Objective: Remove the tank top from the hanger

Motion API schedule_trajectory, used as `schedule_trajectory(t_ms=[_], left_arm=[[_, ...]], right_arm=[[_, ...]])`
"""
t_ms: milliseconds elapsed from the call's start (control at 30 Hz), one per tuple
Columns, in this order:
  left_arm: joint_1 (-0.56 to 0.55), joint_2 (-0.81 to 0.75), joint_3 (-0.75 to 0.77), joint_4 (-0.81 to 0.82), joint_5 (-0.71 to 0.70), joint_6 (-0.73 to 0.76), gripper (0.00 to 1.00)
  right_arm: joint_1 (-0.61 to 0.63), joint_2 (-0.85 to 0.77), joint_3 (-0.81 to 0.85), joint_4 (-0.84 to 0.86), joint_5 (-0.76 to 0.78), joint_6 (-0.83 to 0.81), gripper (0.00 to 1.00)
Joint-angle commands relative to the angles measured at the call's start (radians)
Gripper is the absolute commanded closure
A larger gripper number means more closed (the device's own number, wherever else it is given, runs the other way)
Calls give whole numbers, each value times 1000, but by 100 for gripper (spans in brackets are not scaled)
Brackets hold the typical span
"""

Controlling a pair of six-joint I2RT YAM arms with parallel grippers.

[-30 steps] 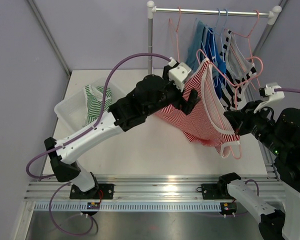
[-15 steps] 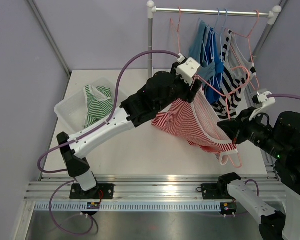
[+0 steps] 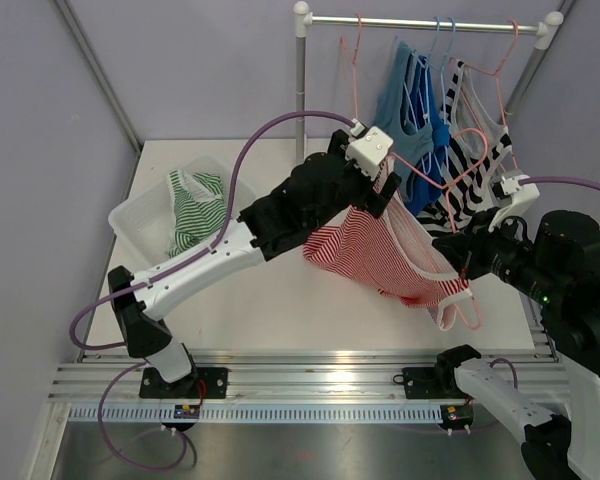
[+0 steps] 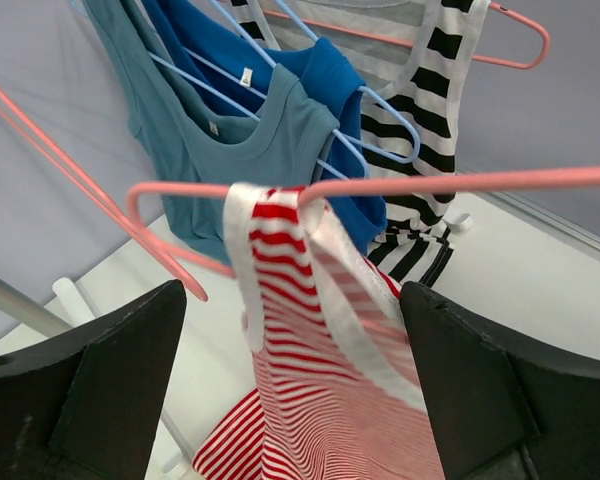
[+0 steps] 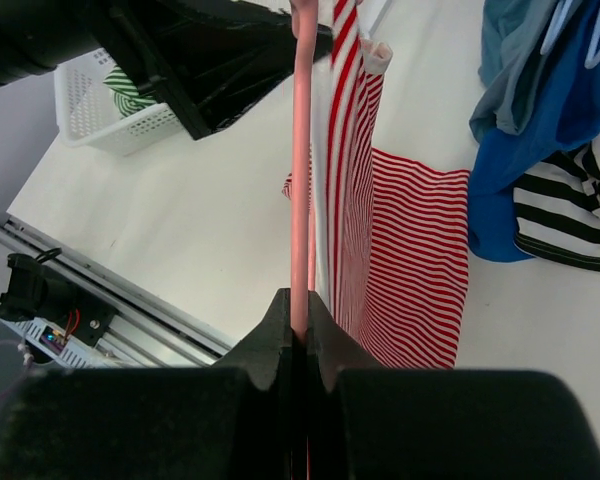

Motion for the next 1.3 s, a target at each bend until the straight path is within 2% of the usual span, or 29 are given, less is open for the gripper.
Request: schedule_trajectory(t_ms=[0,133,400,467,533,800,933,1067,1100,1200,1267], left_arm=[[18,-103,-39,81,-24,-18,9],[25,-154,-96,116,33,-36,2],[70,-146,-92,103,85,-78,1],[76,-134,-83,103,108,-81,3],[78,-116,-67,95,119,-80,9],[85,-68,-33,92,173,-118,12],[96,-45,-17,75,156,-121,38],[114,-36,-10,66,128,-129,74],[116,-37,-12,64,116,-129,77],[116,-63,-24,43,19,-136,97],[117,-114,-65,35,-100,-155,100]], right_arm=[[16,1,5,49,71,-16,100],[19,12,5,57,83,-11,100],[19,6,8,67,22,-14,100],[19,4,8,70,-1,-14,100],[19,3,10,73,-18,-14,100],[17,3,8,76,-31,-16,100],[19,-2,13,76,-52,-13,100],[17,-7,11,73,-55,-16,100],[23,-7,8,72,-51,-16,100],[51,-13,-11,63,-9,-20,100],[77,-22,-36,55,5,-32,100]])
